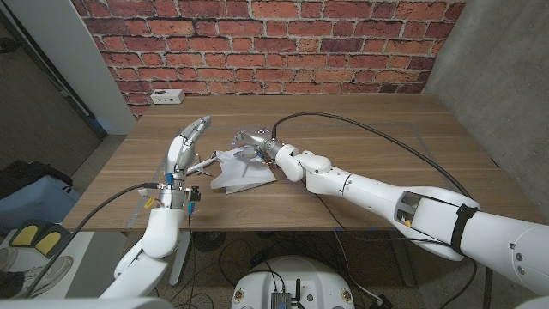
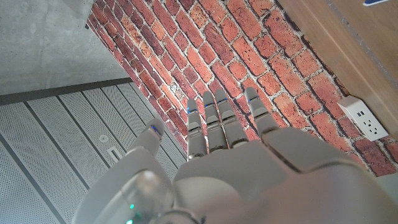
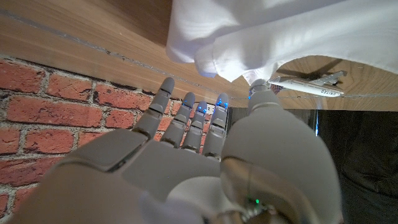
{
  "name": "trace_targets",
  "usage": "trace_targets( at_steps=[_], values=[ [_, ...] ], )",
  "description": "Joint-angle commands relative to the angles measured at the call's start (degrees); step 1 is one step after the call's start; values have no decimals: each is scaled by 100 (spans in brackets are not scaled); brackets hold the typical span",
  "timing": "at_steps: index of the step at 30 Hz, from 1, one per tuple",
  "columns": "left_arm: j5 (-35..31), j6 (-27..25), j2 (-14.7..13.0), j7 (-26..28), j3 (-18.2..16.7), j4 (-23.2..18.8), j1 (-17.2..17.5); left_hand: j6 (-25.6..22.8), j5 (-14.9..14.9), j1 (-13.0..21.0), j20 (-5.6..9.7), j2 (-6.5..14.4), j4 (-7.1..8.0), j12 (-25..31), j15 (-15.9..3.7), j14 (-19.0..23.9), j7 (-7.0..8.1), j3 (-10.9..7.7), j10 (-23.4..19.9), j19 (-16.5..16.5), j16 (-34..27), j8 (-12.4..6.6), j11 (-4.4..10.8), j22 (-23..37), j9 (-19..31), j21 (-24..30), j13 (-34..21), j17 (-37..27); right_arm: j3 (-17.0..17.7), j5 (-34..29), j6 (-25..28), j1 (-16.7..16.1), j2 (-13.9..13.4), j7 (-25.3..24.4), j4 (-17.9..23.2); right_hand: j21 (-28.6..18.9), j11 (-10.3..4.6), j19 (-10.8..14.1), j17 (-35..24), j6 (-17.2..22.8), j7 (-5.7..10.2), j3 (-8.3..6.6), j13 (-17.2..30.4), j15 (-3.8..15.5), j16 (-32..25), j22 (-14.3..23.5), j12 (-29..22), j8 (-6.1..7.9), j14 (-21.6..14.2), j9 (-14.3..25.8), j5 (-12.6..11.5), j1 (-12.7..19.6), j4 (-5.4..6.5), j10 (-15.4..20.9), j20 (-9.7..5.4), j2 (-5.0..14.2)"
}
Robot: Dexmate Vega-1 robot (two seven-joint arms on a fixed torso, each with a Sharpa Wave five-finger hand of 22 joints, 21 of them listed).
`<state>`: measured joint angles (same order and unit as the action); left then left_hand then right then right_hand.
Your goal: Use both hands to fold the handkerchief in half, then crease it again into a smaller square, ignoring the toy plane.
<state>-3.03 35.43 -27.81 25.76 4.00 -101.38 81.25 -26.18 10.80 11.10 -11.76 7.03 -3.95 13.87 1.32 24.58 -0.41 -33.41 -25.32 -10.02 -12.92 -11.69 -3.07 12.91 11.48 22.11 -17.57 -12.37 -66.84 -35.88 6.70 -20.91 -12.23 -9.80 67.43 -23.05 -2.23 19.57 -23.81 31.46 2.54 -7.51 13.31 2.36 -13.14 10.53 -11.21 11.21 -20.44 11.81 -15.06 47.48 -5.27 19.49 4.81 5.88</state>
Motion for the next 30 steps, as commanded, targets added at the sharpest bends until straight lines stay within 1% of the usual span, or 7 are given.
trace_targets(
  at_steps=[1, 8, 12, 20, 23, 27, 30],
  values=[
    [-36, 3, -18, 32, -17, -38, 46, 29, -10, -36, -38, -6, -10, -9, 22, 34, -5, -57, 0, 15, -4, 14, 8, 8, -5, 31, 0, -15, 7, -208, 1029, -134, 110, -111, 162, 20, 114, 60, -30, 48, -126, 104, 26, 299, -23, 20, -26, 47, -1, 25, 35, -218, 66, -18, 64, -86],
    [-35, 56, -36, -4, -3, -7, -3, 34, -10, -39, -38, -20, -20, -14, 32, 34, 2, -61, 13, 20, -2, 15, 8, 8, -5, 31, 0, -12, -102, -238, 1178, -87, 22, 31, 245, 21, 117, 121, -20, 593, -189, 101, 44, 320, -49, 23, -108, 320, -92, 83, 9, -236, 44, 152, 57, -85],
    [-26, 56, -40, -19, 1, -2, -18, 34, -10, -42, -40, -31, -27, -19, 29, 29, -9, -62, 27, 20, 1, 13, -4, 8, -5, 32, 0, -11, -135, -102, 897, -8, -67, 261, 255, 43, 90, 100, -15, 868, -208, 97, 52, 313, -38, 24, -107, 463, -83, 118, -7, -236, 24, 158, 55, -92],
    [-22, 28, -30, -12, -3, -8, -21, 41, -11, -48, -42, -39, -32, -20, 23, 31, 3, -66, 30, 23, 1, 15, 4, 7, -5, 32, 0, -11, -217, -68, 541, 85, -45, 323, 99, 70, 51, 69, -15, 1071, -188, 88, 51, 331, -20, 25, -99, 566, -42, 136, -24, -237, 11, 156, 59, -83],
    [5, -20, -40, -28, -4, -27, -12, 49, -11, -52, -43, -40, -33, -24, 24, 31, 6, -68, 40, 25, 1, 17, -3, 7, -5, 33, 0, -11, -212, -91, 389, 79, -46, 147, 36, 78, 20, 70, -4, 1103, -188, 30, 50, 369, -16, 25, -108, 585, -49, 137, -50, -117, -64, 193, 51, -55],
    [67, -57, -67, -76, 13, -18, -28, 65, -11, -55, -42, -42, -35, -28, 32, 26, 7, -71, 52, 25, 3, 22, -10, 7, -5, 33, 0, -11, -197, -129, 174, 55, -57, -123, -37, 91, -41, 84, 31, 1134, -122, -65, 50, 437, -20, 24, -121, 646, -117, 176, -110, 158, -250, 263, 38, -87],
    [61, -58, -72, -72, 19, -6, -42, 88, -12, -60, -43, -44, -36, -34, 30, 1, 16, -74, 69, 32, 13, 30, -12, 7, -5, 32, 0, -11, -167, -154, 29, 13, -43, -404, -125, 75, -97, 182, 39, 1339, -77, -148, 76, 530, -78, 24, -177, 828, -304, 253, -183, 368, -353, 431, -21, -88]
  ],
)
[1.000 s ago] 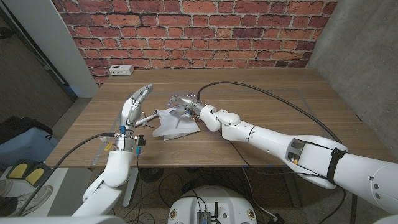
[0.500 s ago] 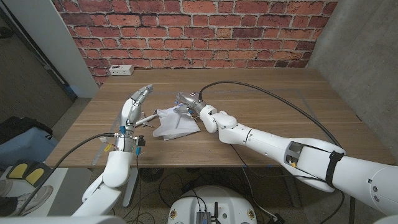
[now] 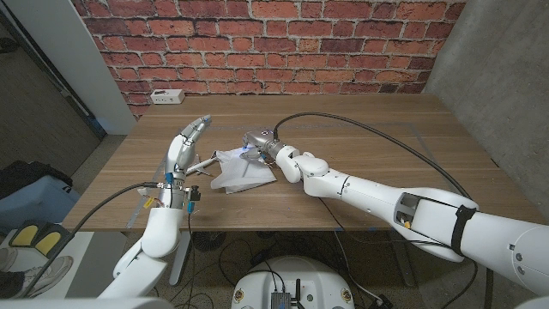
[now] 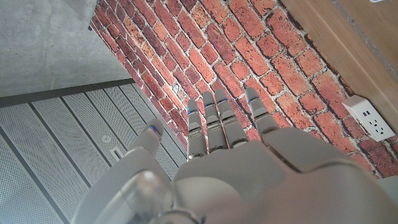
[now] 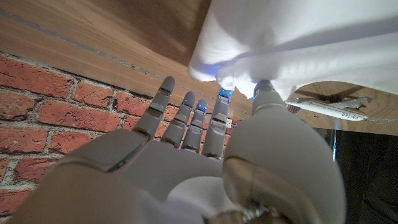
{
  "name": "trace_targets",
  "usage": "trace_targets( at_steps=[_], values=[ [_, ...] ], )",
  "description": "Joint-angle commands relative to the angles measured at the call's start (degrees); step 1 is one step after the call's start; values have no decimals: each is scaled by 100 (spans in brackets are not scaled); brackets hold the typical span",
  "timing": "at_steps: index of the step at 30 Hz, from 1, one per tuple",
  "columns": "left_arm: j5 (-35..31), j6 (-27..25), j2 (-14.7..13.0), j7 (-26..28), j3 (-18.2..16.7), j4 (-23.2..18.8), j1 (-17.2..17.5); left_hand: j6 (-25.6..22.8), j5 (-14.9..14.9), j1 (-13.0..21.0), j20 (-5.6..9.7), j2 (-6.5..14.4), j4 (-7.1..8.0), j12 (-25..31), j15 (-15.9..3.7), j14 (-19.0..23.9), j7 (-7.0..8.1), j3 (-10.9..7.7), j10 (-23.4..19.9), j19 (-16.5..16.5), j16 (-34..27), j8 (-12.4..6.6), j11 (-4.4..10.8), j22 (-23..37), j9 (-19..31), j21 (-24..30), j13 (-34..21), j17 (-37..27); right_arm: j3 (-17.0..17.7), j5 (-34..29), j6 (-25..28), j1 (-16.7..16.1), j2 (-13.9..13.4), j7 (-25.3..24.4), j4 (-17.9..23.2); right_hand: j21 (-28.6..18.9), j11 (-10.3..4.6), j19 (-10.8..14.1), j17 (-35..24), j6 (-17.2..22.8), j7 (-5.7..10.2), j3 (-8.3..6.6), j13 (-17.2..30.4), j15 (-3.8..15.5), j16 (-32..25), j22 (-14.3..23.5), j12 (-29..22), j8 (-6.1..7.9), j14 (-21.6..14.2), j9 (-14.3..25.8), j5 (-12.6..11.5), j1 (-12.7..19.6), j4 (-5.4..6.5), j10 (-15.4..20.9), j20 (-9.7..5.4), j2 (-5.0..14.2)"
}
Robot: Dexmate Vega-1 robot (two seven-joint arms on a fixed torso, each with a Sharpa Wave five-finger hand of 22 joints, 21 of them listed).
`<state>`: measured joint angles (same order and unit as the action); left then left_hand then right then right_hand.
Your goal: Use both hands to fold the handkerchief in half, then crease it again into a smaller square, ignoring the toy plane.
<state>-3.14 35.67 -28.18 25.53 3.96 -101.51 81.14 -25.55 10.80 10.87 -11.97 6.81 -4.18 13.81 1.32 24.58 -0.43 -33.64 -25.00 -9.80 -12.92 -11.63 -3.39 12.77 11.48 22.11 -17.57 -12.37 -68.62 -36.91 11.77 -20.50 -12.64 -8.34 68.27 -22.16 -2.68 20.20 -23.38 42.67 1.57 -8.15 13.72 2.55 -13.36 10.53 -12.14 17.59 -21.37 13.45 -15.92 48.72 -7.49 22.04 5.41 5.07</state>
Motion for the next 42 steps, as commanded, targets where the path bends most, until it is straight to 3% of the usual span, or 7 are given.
trace_targets(
  at_steps=[1, 10, 14, 21, 30, 36, 42],
  values=[
    [86, -79, -41, -59, 28, 12, -39, 27, -11, -39, -22, -22, -13, -32, 32, 0, 21, -51, 46, 13, 13, 24, 15, 20, -5, 31, 1, -11, 16, -53, -520, -28, 0, -588, -232, -24, -40, 167, -10, 316, 71, -111, 49, 556, -91, 24, -136, 285, -308, 131, -122, 307, -144, 320, -101, 1],
    [88, -81, -50, -44, 39, 15, -55, 74, -14, -56, -24, -31, -12, -41, 43, -20, 40, -51, 72, 27, 19, 37, 35, 20, -5, 27, 0, -14, -87, -248, -435, 38, 61, -554, -351, -25, -140, 257, -9, 938, 88, -241, 98, 625, -96, 23, -204, 784, -442, 326, -236, 660, -217, 580, -147, -31],
    [80, -76, -47, -25, 29, 1, -40, 76, -15, -61, -25, -33, -12, -42, 43, -19, 33, -53, 75, 29, 18, 36, 35, 20, -5, 27, 0, -14, -156, -304, -402, 84, 111, -459, -442, -16, -157, 260, -20, 715, 120, -241, 110, 621, -83, 24, -178, 749, -426, 348, -254, 677, -183, 550, -148, -61],
    [82, -114, -49, -17, 24, -25, -26, 75, -15, -65, -25, -34, -15, -42, 47, -24, 41, -57, 80, 31, 20, 32, 37, 19, -5, 27, 0, -14, -194, -323, -429, 125, 155, -466, -554, -2, -184, 252, -34, 840, 84, -222, 122, 617, -80, 24, -166, 822, -425, 324, -266, 650, -139, 556, -140, -97],
    [73, -116, -62, -18, 24, -36, -29, 82, -12, -64, -25, -33, -23, -44, 36, -18, 41, -69, 89, 34, 19, 30, 44, 19, -5, 28, 1, -12, -228, -403, -524, 107, 169, -810, -665, 14, -382, 314, -55, 1733, -23, -460, 130, 770, -118, 24, -266, 1305, -627, 266, -322, 1053, -187, 1027, -215, 31],
    [103, -149, -70, -31, 24, -48, -16, 85, -11, -67, -25, -31, -26, -43, 42, -17, 42, -77, 89, 33, 18, 28, 37, 19, -5, 30, 1, -12, -99, -247, -980, 42, 189, -1400, -843, -6, -403, 396, -62, 1785, -146, -570, 118, 881, -161, 24, -310, 1346, -787, 207, -292, 1155, -162, 1252, -297, 135],
    [235, -100, -98, -119, 56, 16, -65, 100, -11, -70, -25, -31, -29, -47, 44, -23, 41, -82, 101, 34, 20, 31, 32, 19, -5, 30, 1, -12, 214, 30, -1404, -124, 241, -2223, -901, 11, -540, 382, -167, 1654, 36, -528, 133, 940, -248, 24, -255, 1310, -802, 156, -211, 1163, -118, 1188, -405, 152]
  ],
)
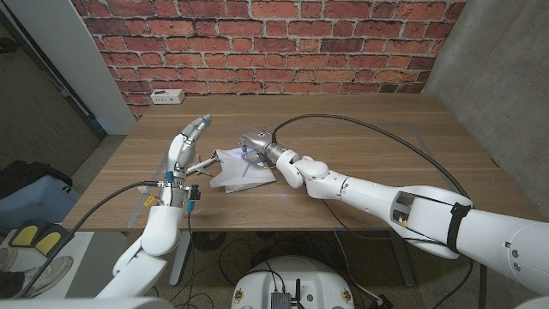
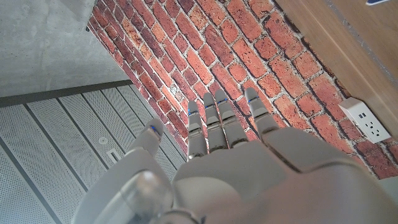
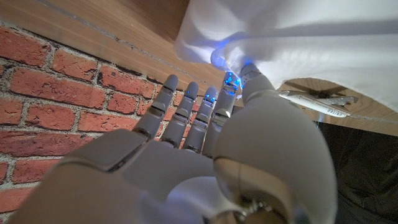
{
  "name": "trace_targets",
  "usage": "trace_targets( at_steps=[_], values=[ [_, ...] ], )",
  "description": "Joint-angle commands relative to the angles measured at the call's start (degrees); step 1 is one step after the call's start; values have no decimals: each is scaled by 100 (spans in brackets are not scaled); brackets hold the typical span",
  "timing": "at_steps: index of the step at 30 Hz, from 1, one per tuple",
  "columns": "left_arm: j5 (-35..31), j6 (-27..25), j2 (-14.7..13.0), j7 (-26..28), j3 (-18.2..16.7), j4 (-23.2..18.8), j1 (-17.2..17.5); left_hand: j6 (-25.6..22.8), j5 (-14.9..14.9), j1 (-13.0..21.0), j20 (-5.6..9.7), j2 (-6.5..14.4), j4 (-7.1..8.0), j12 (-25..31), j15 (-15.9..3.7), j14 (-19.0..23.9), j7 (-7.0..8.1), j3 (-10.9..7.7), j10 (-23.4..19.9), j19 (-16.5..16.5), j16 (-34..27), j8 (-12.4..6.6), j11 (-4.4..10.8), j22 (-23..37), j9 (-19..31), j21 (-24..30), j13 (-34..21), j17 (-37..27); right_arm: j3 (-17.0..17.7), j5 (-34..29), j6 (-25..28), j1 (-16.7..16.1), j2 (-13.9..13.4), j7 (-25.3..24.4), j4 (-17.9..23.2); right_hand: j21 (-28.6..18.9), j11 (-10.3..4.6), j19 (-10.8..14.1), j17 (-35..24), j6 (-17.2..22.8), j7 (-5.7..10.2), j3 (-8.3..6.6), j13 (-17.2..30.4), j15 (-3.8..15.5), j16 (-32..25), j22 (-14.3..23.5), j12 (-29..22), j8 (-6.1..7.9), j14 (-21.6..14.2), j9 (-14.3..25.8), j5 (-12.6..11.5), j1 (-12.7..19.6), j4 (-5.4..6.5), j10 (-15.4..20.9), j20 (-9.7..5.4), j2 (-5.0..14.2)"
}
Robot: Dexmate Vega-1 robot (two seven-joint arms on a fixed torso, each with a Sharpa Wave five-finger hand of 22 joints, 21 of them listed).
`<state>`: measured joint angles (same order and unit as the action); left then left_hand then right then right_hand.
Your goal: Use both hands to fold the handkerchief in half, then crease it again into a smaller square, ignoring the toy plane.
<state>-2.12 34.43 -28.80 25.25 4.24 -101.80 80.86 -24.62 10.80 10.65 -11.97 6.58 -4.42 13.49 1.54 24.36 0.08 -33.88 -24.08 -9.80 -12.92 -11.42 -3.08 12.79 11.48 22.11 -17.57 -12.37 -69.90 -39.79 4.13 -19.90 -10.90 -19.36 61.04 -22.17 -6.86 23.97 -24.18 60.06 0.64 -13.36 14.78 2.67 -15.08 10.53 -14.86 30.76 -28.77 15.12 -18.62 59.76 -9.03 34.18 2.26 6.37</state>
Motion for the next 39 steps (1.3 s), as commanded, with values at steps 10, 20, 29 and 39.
trace_targets(
  at_steps=[10, 20, 29, 39],
  values=[
    [499, 389, -104, -383, 122, 226, -156, 32, -12, -59, -27, -14, -8, -34, 39, -29, -2, -64, 66, 41, 29, 13, 1, 16, -5, 30, 1, -13, 343, 296, -1053, -146, 151, -1564, -367, 59, -324, -99, -310, -166, 435, 151, 78, 975, -262, 38, 73, 24, -31, 3, 178, 107, 86, -80, -278, 37],
    [1035, 1536, -89, -1023, 221, 548, -400, 26, -15, -73, -26, -26, -12, -29, 7, 8, 8, -64, 65, 32, 13, 4, 4, 16, -5, 36, 2, -14, 155, 195, -1529, 51, 373, -1726, -784, 85, -416, -166, -296, -249, 575, 201, 109, 981, -206, 46, 112, 39, 44, 56, 207, 102, 125, -153, -413, 37],
    [1714, 2262, -233, -1823, 396, 668, -567, 31, -19, -83, 6, -64, -34, -22, -55, 42, 42, -57, 53, -4, 1, 3, 12, 15, -6, 53, 3, -10, 16, 190, -1733, 260, 603, -1611, -1104, 92, -453, -187, -257, -249, 687, 256, 135, 967, -142, 52, 134, 44, 74, 52, 217, 69, 167, -197, -440, 9],
    [2155, 2547, -209, -2347, 404, 801, -635, 79, -26, -107, 54, -113, -56, -17, -121, 43, 96, -40, 49, -20, 11, 15, 18, 14, -7, 63, 4, 8, -149, 313, -2091, 481, 936, -1501, -1686, 36, -368, -46, -297, -346, 651, 291, 162, 961, -174, 54, 135, -29, 47, -18, 234, 59, 220, -183, -259, 99]
  ],
)
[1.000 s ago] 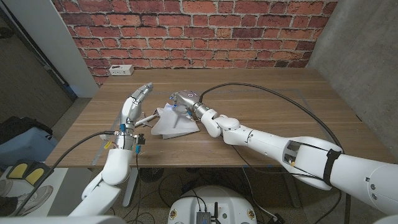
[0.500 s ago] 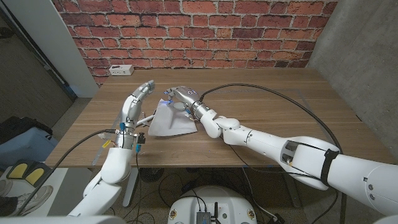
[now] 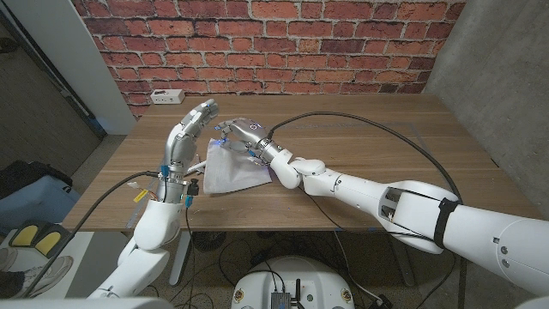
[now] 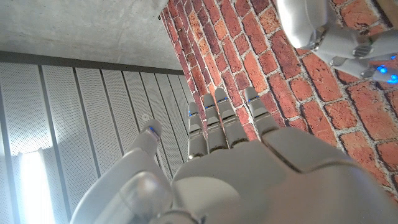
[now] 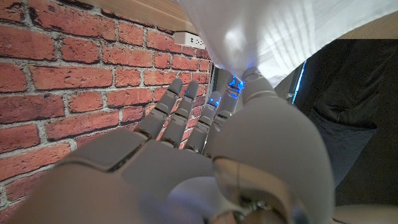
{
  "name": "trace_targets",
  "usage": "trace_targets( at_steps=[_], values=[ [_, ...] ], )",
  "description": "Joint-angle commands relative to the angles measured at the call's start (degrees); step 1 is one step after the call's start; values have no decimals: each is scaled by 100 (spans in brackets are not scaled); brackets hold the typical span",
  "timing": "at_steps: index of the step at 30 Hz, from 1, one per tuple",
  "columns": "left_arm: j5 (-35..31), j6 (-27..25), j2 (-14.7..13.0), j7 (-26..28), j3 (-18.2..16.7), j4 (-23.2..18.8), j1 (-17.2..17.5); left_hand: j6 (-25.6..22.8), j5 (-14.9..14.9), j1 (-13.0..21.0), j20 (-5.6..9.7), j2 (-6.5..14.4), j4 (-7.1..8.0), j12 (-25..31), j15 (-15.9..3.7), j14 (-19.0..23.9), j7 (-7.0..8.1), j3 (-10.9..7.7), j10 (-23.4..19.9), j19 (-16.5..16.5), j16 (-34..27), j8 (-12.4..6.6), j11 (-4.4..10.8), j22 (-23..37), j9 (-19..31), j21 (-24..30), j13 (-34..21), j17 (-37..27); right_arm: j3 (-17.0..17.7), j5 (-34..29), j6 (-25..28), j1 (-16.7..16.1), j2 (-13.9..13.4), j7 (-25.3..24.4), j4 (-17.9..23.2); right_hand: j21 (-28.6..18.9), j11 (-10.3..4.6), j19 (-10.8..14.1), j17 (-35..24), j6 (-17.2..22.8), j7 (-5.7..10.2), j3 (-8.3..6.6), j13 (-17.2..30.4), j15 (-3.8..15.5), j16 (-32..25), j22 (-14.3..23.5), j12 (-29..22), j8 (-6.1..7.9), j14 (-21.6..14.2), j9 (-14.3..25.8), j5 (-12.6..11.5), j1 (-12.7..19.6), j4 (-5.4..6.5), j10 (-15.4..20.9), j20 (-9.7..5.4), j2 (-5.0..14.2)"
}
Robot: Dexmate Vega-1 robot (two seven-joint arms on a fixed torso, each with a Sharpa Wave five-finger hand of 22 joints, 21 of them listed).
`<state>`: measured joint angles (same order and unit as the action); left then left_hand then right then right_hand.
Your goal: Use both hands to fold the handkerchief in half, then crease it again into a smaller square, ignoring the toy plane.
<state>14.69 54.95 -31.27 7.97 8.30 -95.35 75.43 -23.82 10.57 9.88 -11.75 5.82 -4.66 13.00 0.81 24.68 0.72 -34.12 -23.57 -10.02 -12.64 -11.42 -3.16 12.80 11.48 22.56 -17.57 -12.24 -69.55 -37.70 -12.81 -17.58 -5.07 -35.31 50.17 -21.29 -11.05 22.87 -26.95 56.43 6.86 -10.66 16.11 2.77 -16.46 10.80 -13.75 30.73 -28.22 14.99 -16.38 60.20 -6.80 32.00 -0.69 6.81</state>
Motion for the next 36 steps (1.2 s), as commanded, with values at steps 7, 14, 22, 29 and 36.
trace_targets(
  at_steps=[7, 14, 22, 29, 36],
  values=[
    [408, 384, 151, -650, -132, 156, -62, -14, -5, -44, 6, -46, -34, 34, -35, 12, 55, -11, -5, 25, -14, 7, 42, 13, -7, 10, 4, 0, -277, 186, -482, 342, 459, 239, -769, -86, 169, 172, -9, -1277, 343, 97, 27, 909, 9, 17, 135, -773, 21, -228, 111, -144, 107, -201, 157, 123],
    [368, 295, 194, -697, -186, 151, -59, -14, -6, -58, -12, -50, -33, 29, -26, 7, 49, -8, 11, 36, -11, 4, 40, 13, -7, 7, 5, 1, -223, 257, -47, 262, 248, 766, -246, -42, 306, 137, 22, -2851, 525, 232, -50, 798, 144, 11, 297, -1762, 256, -395, 138, -445, 219, -845, 264, 82],
    [-3, 47, 319, -520, -359, 32, 17, 7, -7, -71, -25, -52, -32, 22, -7, -3, 69, -8, 31, 51, -6, 10, 52, 12, -8, 2, 5, 4, 135, 694, -60, 74, 17, 1047, 65, -6, 441, 101, -34, -3307, 253, 303, -95, 703, 161, 13, 274, -1955, 382, -396, 158, -890, 528, -1055, 306, 309],
    [-697, -448, 504, -89, -605, -183, 132, 16, -7, -83, -28, -51, -32, 13, -9, -29, 65, -10, 57, 55, 5, 10, 36, 11, -8, 2, 6, 5, 475, 1160, -423, -46, -143, 1269, 115, 43, 832, 0, -65, -3224, -27, 160, -126, 449, 202, 21, 240, -1931, 522, -390, 303, -1344, 950, -1093, 407, 455],
    [-1125, -847, 568, 236, -660, -291, 131, 8, -4, -89, -35, -42, -33, 9, -3, -51, 51, -18, 70, 72, 15, 4, 34, 11, -9, -4, 8, 7, 701, 1299, -409, -211, -368, 1386, 448, 39, 917, 25, -15, -3030, -141, -9, -140, 421, 228, 19, 204, -1867, 497, -389, 352, -1275, 915, -1031, 448, 447]
  ],
)
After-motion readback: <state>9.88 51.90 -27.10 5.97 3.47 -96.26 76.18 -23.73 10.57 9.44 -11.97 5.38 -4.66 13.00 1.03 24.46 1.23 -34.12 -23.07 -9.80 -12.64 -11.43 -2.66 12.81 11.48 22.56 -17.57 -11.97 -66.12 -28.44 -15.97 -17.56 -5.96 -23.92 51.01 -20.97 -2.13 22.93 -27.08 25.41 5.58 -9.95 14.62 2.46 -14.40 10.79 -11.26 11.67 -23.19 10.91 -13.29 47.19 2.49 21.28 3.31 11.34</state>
